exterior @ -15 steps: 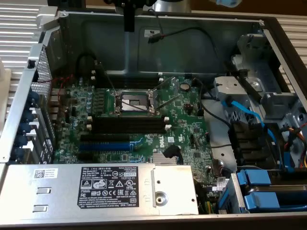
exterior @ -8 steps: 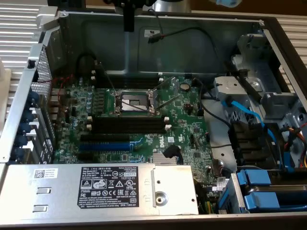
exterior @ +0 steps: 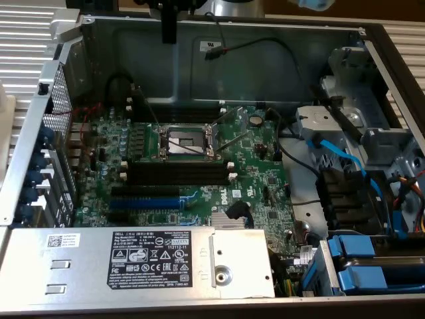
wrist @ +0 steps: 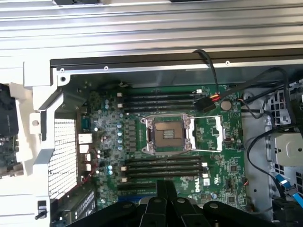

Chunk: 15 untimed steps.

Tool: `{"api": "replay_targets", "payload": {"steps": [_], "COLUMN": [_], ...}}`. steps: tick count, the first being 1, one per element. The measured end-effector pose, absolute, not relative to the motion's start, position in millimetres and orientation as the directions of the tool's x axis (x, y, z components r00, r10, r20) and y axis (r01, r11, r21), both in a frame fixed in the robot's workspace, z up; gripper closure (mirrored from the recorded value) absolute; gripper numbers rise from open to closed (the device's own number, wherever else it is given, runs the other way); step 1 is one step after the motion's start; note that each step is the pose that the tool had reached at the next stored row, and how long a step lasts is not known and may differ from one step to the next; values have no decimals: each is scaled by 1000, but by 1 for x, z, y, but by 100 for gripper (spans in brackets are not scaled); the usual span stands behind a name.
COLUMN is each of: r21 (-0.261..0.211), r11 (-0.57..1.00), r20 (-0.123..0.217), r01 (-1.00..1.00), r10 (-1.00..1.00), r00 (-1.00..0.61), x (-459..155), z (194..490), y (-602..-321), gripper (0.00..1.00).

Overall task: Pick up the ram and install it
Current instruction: 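Reach for the ram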

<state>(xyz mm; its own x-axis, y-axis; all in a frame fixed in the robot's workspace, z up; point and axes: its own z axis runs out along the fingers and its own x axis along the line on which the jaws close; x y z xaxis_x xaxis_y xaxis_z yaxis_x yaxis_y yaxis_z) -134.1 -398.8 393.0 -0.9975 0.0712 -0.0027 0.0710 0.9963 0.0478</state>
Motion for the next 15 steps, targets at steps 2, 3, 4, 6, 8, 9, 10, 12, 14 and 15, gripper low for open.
{"api": "replay_targets", "payload": {"steps": [2,3,4,6,8,9,10,12,14,15], "r21": [47,46,45,44,44,44,44,44,42,38], "r11": [996,996,996,996,996,996,996,996,996,997], "r20": [18,31,42,58,64,65,66,66,67,66], "r01": [72,73,73,74,74,74,74,74,74,74], "r10": [71,71,71,71,71,71,71,71,71,72], "r00": [-997,-997,-997,-996,-995,-995,-995,-995,-995,-995], "x": [-139,-141,-144,-151,-160,-164,-169,-178,-187,-192], "z": [393,394,394,394,394,394,394,394,394,394], "y": [-399,-399,-399,-399,-399,-399,-399,-399,-399,-399], "gripper": [89,89,89,89,89,89,89,89,89,89]}}
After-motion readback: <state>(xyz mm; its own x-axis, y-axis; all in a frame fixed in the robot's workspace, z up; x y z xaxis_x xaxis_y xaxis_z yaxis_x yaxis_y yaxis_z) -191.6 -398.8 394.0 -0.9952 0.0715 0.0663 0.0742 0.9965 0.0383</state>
